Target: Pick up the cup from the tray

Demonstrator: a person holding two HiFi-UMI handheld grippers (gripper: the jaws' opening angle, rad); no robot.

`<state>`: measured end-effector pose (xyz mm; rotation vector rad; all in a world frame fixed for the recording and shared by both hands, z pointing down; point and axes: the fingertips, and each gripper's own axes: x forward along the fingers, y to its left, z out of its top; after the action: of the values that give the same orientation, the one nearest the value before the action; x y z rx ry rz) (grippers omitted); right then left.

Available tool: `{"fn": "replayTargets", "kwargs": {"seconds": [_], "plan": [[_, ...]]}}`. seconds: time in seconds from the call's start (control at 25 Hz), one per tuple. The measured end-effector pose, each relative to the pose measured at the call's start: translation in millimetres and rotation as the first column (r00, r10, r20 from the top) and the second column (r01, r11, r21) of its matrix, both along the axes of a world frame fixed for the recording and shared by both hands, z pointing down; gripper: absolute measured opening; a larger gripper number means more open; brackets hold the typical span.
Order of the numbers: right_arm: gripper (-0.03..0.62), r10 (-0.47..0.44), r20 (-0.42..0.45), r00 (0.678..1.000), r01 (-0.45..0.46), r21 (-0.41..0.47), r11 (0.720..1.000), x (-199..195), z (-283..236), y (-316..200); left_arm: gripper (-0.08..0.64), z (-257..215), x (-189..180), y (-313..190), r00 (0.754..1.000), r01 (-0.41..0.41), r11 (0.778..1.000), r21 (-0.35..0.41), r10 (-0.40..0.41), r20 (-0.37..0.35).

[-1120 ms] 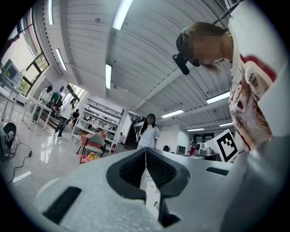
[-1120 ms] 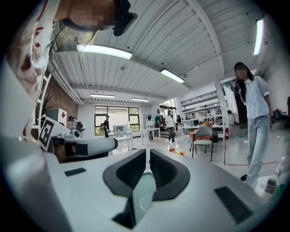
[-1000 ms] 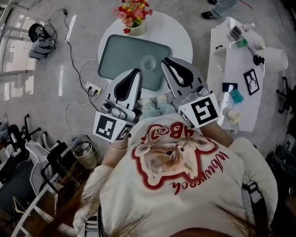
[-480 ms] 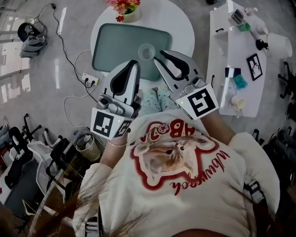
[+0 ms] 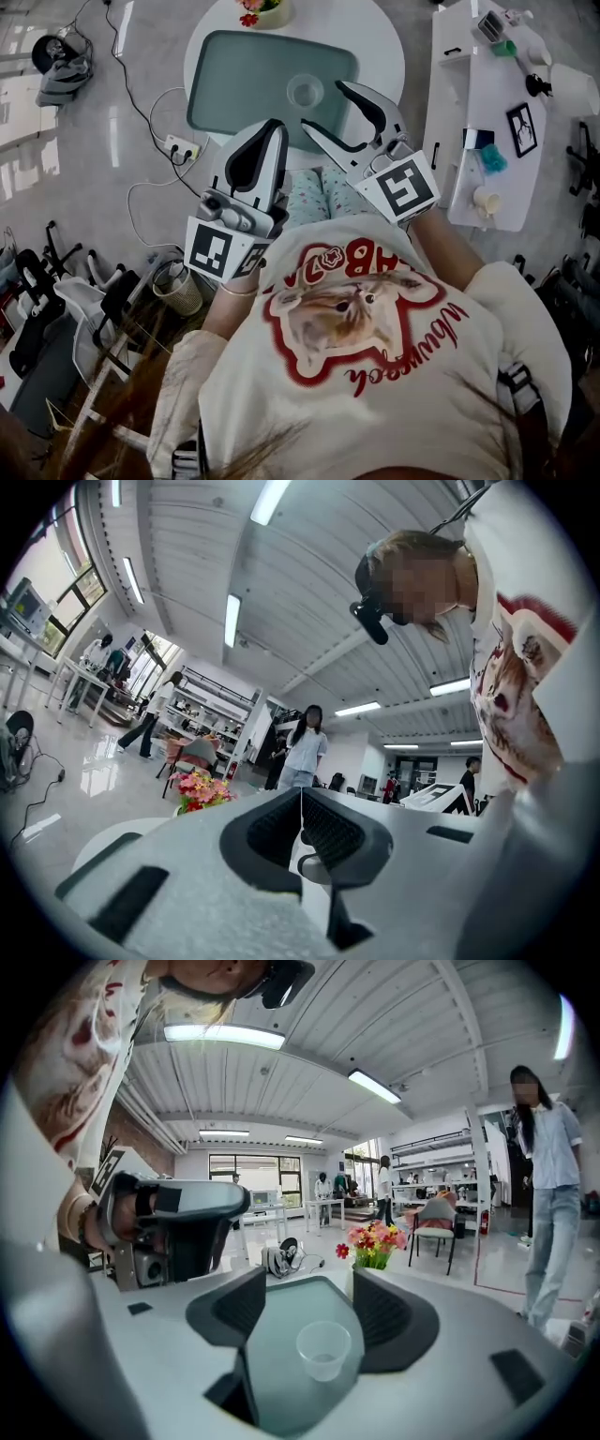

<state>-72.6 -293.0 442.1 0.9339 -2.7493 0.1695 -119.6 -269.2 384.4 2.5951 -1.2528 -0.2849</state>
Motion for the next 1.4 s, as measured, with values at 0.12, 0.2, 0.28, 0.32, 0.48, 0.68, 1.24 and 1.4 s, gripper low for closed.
{"fn": "replayTargets", "kwargs": {"seconds": [0.12, 0.2, 0.28, 0.32, 0.48, 0.68, 1.24, 1.4], "plan": [[0.27, 0.005, -0.01, 1.0, -0.005, -0.032, 0.999, -3, 13, -1, 0.015, 3, -3, 0, 1.0, 0.0, 1.0, -0.008, 0.0, -0.002], [0.273, 0.017, -0.01, 1.0, -0.017, -0.069, 0.997, -2, 27, -3, 0.015, 5, -3, -1, 1.0, -0.002, 1.0, -0.011, 0.002, -0.006], [0.275, 0.026, -0.021, 0.999, -0.028, -0.1, 0.995, 0, 43, -5, 0.015, 6, -1, -2, 1.0, -0.001, 1.0, -0.013, 0.001, -0.01], [0.278, 0.026, -0.029, 0.999, -0.029, -0.111, 0.993, 0, 50, -7, 0.015, 7, -1, -3, 1.0, 0.0, 1.0, -0.015, 0.0, -0.011], [0.284, 0.014, -0.058, 0.998, -0.022, -0.152, 0.988, -1, 70, -9, 0.015, 14, 1, -3, 1.0, 0.003, 0.999, -0.032, -0.003, -0.019], [0.291, 0.014, -0.09, 0.996, -0.031, -0.184, 0.982, -1, 98, -15, 0.015, 31, 8, 0, 1.0, -0.016, 0.999, -0.049, 0.018, 0.023], [0.298, -0.034, -0.189, 0.981, -0.014, -0.246, 0.969, -13, 145, -24, 0.015, 51, 16, 2, 1.0, -0.016, 0.994, -0.112, 0.015, -0.012], [0.298, -0.045, -0.212, 0.976, -0.012, -0.259, 0.966, -18, 153, -25, 0.015, 54, 15, 3, 1.0, -0.022, 0.992, -0.122, 0.019, -0.024]]}}
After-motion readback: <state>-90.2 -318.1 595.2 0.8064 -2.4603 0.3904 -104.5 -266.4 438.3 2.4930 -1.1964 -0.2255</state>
